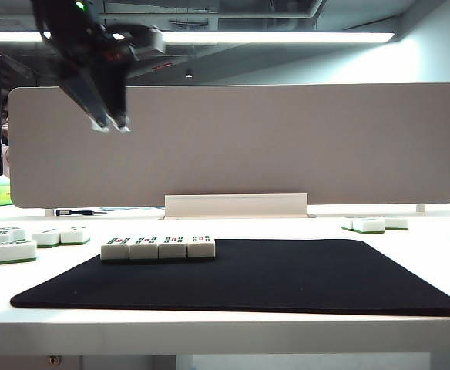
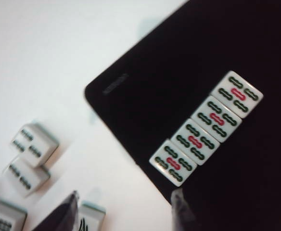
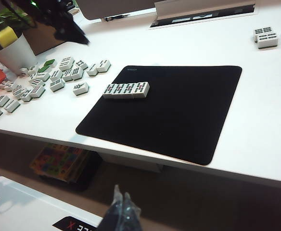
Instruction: Arrange four mahjong tiles into a neat stack, creating two layers of paired tiles.
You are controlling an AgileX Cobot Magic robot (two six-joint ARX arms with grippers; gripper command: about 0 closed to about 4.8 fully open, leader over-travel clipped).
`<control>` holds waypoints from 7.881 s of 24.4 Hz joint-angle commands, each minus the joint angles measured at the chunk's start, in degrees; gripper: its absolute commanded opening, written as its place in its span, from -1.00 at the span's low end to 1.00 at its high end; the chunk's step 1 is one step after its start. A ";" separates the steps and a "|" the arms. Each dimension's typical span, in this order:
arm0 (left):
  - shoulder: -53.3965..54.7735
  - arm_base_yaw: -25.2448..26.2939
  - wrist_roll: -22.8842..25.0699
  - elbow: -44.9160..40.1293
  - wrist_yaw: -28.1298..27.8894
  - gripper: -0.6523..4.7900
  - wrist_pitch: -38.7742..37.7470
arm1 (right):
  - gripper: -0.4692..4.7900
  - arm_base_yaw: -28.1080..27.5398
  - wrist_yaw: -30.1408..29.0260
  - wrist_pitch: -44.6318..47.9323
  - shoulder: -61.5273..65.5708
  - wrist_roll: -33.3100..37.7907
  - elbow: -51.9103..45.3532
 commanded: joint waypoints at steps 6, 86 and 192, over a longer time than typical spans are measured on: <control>6.27 -5.16 22.47 0.37 -0.17 0.39 -4.48 | -0.83 0.00 0.02 0.68 -0.72 -0.24 0.17; 18.99 -4.76 29.73 -1.40 -2.38 -0.11 -1.92 | -0.83 -0.04 0.02 0.63 -0.72 -0.20 0.17; 19.69 -11.30 23.47 -0.72 1.11 0.50 5.81 | -0.83 -0.04 -0.22 0.57 -0.72 -0.17 0.17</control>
